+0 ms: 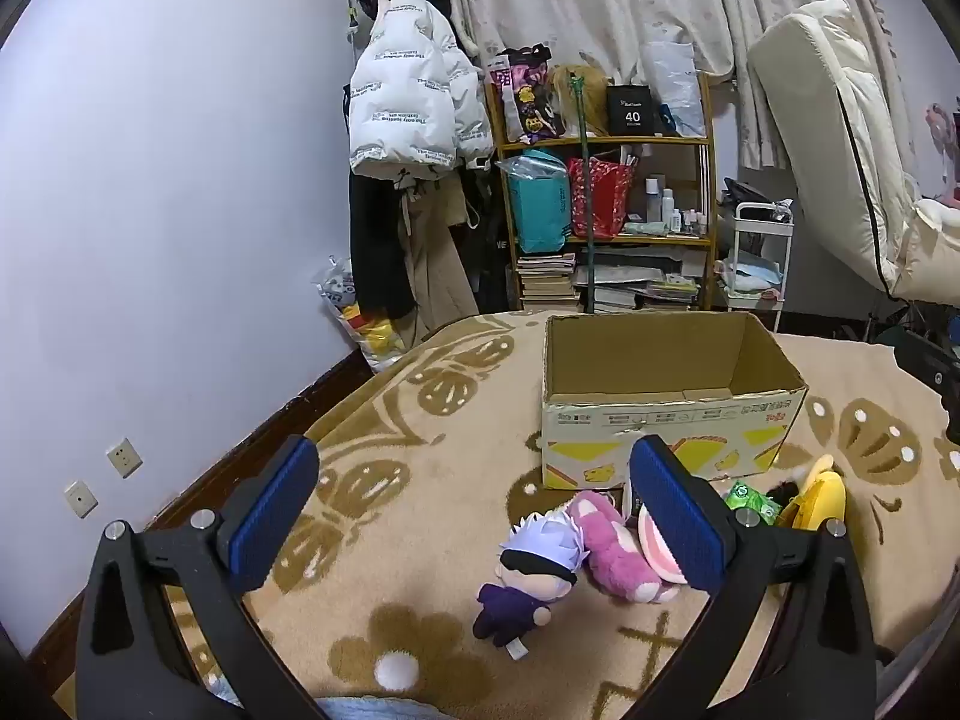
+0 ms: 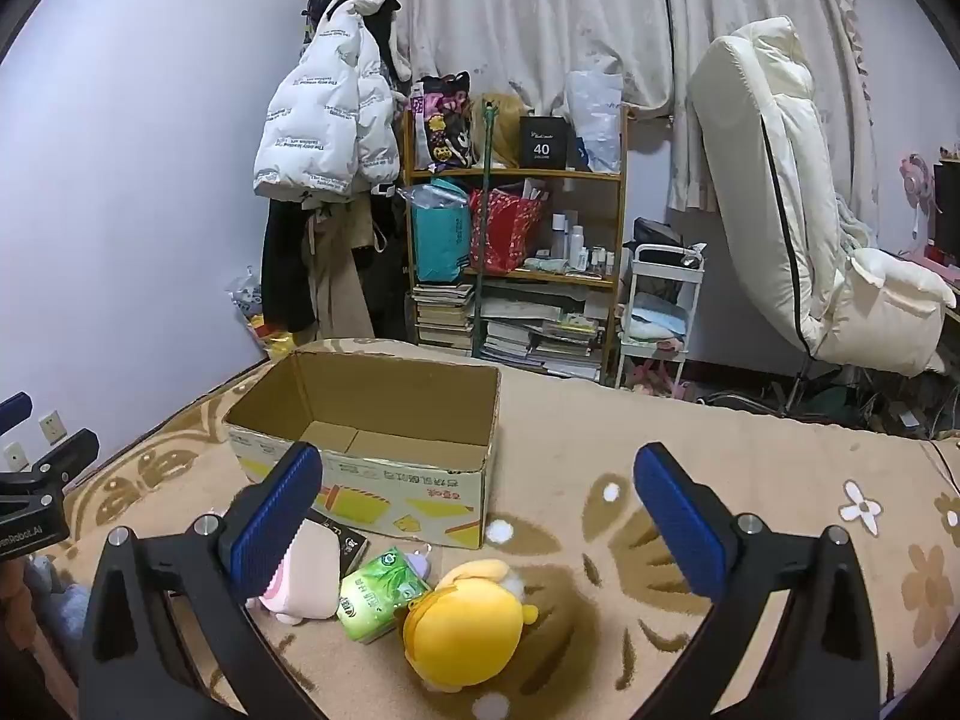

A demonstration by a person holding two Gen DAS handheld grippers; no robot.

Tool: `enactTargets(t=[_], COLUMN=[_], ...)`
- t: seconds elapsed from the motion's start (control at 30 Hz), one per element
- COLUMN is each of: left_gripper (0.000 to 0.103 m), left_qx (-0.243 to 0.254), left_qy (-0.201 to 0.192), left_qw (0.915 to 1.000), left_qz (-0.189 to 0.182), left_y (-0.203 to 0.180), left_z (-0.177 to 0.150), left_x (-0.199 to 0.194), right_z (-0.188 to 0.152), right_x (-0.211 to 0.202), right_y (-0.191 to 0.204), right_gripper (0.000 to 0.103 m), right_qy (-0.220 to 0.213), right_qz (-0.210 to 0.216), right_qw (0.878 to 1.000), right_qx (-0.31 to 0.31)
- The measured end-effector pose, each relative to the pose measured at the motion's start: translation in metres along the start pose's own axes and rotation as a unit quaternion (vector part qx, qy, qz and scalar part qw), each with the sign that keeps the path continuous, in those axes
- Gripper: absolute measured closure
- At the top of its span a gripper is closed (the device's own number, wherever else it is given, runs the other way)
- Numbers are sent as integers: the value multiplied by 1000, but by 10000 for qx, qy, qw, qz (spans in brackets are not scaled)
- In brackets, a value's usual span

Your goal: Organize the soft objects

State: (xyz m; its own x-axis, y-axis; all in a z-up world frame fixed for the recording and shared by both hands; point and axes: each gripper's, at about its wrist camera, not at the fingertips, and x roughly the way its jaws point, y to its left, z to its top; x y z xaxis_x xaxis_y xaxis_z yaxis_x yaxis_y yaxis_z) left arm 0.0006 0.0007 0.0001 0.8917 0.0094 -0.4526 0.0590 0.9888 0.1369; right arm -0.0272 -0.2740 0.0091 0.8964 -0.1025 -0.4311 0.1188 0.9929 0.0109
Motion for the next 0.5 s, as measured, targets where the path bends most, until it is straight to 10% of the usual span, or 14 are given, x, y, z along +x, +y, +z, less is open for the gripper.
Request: enactTargets(t=[0.5], left_gripper=[1], left_qx=[-20], left_qy=[-49], left_qw=[10000], left_qz=[-14], left_y=[-7], left_z=[-4], left_x=[-3], right_z=[1], right_x=[-1], right_y=[-2], right_gripper=[0], right_qy=[-41], right_qz=[-12], right_qw=[10000], right_qx=[27])
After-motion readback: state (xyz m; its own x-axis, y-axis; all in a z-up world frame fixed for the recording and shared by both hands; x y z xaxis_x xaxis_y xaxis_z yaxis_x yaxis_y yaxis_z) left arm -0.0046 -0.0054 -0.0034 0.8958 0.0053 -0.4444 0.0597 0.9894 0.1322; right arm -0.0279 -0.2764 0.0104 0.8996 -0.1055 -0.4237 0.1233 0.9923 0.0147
